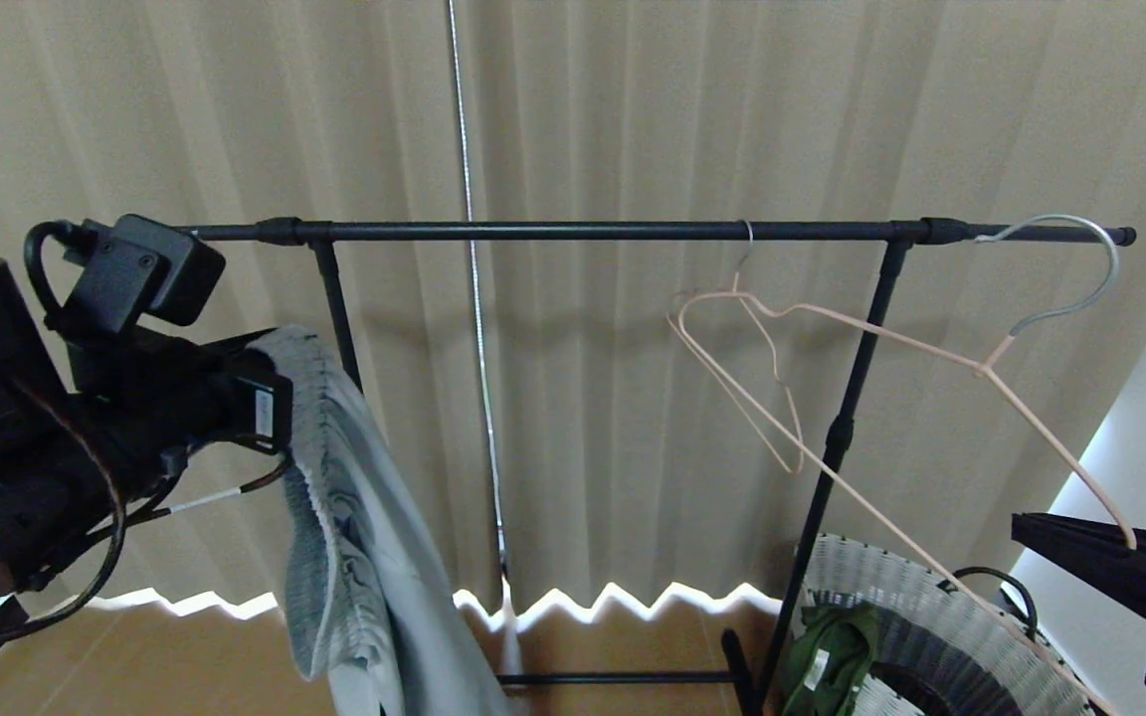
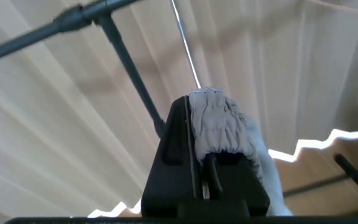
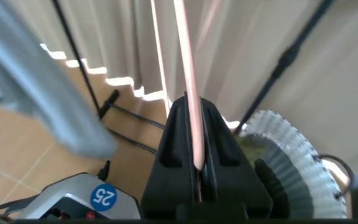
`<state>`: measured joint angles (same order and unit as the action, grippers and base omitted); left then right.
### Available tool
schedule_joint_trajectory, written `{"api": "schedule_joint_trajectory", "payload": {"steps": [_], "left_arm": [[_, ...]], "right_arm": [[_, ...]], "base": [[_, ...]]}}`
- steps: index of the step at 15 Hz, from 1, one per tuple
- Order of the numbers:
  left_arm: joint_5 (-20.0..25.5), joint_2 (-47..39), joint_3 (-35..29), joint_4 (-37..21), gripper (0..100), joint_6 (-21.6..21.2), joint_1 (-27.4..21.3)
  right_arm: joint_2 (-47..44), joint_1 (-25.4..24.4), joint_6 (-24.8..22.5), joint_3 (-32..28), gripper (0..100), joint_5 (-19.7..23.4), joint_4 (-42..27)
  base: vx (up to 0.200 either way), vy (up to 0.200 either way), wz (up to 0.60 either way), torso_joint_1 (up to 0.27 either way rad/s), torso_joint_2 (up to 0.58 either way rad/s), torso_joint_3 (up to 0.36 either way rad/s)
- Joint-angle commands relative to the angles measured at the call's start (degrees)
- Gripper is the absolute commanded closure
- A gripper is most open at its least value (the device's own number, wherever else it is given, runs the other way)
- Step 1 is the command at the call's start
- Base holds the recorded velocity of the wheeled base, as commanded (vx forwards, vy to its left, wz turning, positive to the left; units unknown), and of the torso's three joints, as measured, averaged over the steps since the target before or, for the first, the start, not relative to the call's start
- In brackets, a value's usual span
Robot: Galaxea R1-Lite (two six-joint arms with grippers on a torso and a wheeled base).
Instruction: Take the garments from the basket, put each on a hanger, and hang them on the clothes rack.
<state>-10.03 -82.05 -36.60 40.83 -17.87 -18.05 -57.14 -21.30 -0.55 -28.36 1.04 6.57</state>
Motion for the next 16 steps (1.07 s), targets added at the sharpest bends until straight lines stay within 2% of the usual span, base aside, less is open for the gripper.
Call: {"api": "schedule_joint_trajectory", "payload": {"steps": [1, 5, 7, 10, 13, 14, 16], "left_arm": [[-1.0, -3.2, -4.1, -1.8, 100, 0.1, -1.1], [-1.1, -6.9, -14.8, -10.2, 100, 2.5, -1.2], [-1.2, -9.6, -21.5, -14.9, 100, 4.6, -3.0], [-1.7, -12.1, -24.0, -17.8, 100, 8.8, -6.0], [-9.0, -17.4, -25.5, -18.1, 100, 12.7, -8.3], [-11.3, -19.9, -26.8, -18.2, 100, 13.8, -8.4], [-12.1, -21.6, -28.3, -18.2, 100, 14.9, -8.3]], "right_arm": [[-1.7, -0.8, -0.1, -0.4, 100, 0.2, -0.1], [-5.4, -2.7, -0.1, -1.6, 100, 0.3, 0.0], [-6.6, -4.9, 0.2, -1.7, 100, 0.5, 0.1], [-8.0, -6.0, 0.7, -1.0, 100, 4.0, 0.1], [-10.4, -10.6, 5.9, -0.7, 100, 5.4, 0.2], [-10.4, -14.3, 9.4, -1.0, 100, 5.5, 0.2], [-10.8, -20.5, 13.1, -1.9, 100, 5.5, 1.1]], "base": [[0.000, 0.000, 0.00, 0.000, 0.00, 0.000], [0.000, 0.000, 0.00, 0.000, 0.00, 0.000], [0.000, 0.000, 0.00, 0.000, 0.00, 0.000], [0.000, 0.000, 0.00, 0.000, 0.00, 0.000], [0.000, 0.000, 0.00, 0.000, 0.00, 0.000], [0.000, 0.000, 0.00, 0.000, 0.00, 0.000], [0.000, 0.000, 0.00, 0.000, 0.00, 0.000]]}}
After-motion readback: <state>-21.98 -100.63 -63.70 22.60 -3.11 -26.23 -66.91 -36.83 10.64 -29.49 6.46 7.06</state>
